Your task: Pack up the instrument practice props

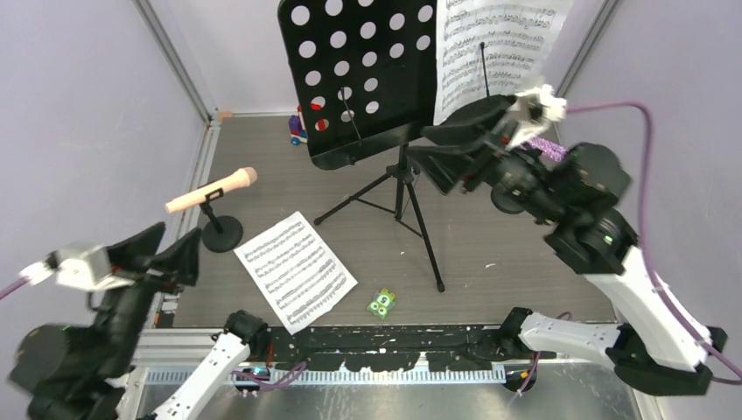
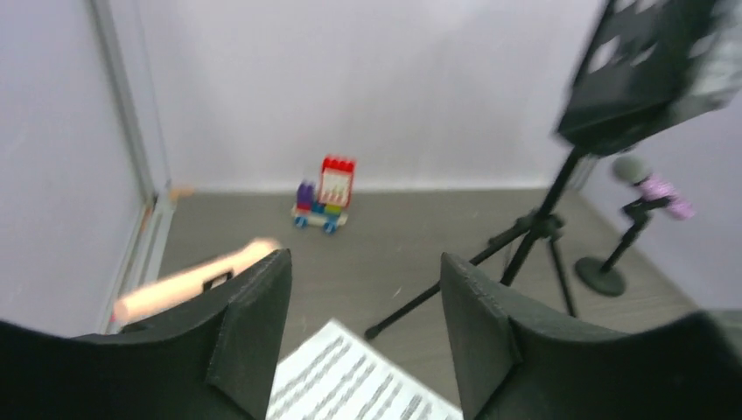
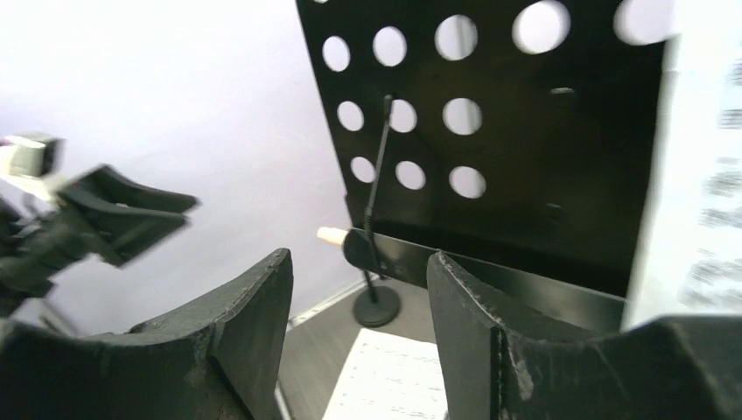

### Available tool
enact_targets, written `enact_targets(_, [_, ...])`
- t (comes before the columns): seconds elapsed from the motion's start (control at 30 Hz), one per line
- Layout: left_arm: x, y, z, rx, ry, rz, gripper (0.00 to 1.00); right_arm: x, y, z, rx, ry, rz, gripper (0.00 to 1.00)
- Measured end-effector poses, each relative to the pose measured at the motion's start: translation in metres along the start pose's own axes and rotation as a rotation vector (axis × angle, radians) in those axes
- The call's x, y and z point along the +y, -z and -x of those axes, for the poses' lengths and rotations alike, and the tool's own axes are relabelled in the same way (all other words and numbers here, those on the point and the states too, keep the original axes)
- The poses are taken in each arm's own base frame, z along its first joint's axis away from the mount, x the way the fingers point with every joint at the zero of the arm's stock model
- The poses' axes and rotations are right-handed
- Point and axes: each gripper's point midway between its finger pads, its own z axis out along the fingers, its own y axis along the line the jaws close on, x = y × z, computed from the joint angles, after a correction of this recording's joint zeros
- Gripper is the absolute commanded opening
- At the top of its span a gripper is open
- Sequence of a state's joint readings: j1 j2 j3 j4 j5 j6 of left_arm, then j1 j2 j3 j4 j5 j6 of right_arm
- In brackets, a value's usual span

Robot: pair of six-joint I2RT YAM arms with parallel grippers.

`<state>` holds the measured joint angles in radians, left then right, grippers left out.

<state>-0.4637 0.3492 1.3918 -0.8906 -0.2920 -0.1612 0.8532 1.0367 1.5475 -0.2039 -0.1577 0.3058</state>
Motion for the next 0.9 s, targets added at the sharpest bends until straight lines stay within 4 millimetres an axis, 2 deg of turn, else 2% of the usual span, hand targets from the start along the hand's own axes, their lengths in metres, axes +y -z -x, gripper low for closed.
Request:
enact_targets(0.1, [-0.018, 0.02, 0.044, -0.092, 0.006, -0.12, 0.51, -0.007, 0.036, 0.021, -0.052, 0.074, -0.08, 0.66])
enact_targets(0.17, [-0.04, 0.019, 0.068, -0.115, -0.006, -0.221, 0.5, -0.014, 0.055, 0.033, -0.081, 0.11, -0.144, 0.66])
enact_targets(0.27, [-0.079, -0.005, 0.092, -0.105, -0.035, -0.352, 0.53, -0.025, 0.084, 0.057, -0.124, 0.145, -0.259, 0.66])
enact_targets(0.37, [-0.105, -0.042, 0.09, -0.045, -0.029, -0.416, 0.53, -0.041, 0.098, 0.072, -0.143, 0.164, -0.381, 0.67])
enact_targets(0.47, [-0.122, -0.064, 0.087, -0.008, 0.039, -0.488, 0.53, -0.066, 0.108, 0.068, -0.119, 0.18, -0.524, 0.68])
enact_targets(0.6, [-0.133, -0.074, 0.098, -0.032, 0.13, -0.538, 0.52, -0.102, 0.116, 0.056, -0.063, 0.222, -0.729, 0.68])
enact_targets(0.67, [-0.138, -0.071, 0.111, -0.071, 0.159, -0.56, 0.52, -0.113, 0.119, 0.053, -0.045, 0.241, -0.799, 0.69])
enact_targets(0.8, [-0.146, -0.067, 0.14, -0.141, 0.168, -0.593, 0.52, -0.122, 0.125, 0.052, -0.029, 0.253, -0.867, 0.69])
enact_targets(0.9, [-0.14, -0.074, 0.161, -0.184, 0.157, -0.544, 0.52, -0.122, 0.128, 0.05, -0.023, 0.249, -0.872, 0.69])
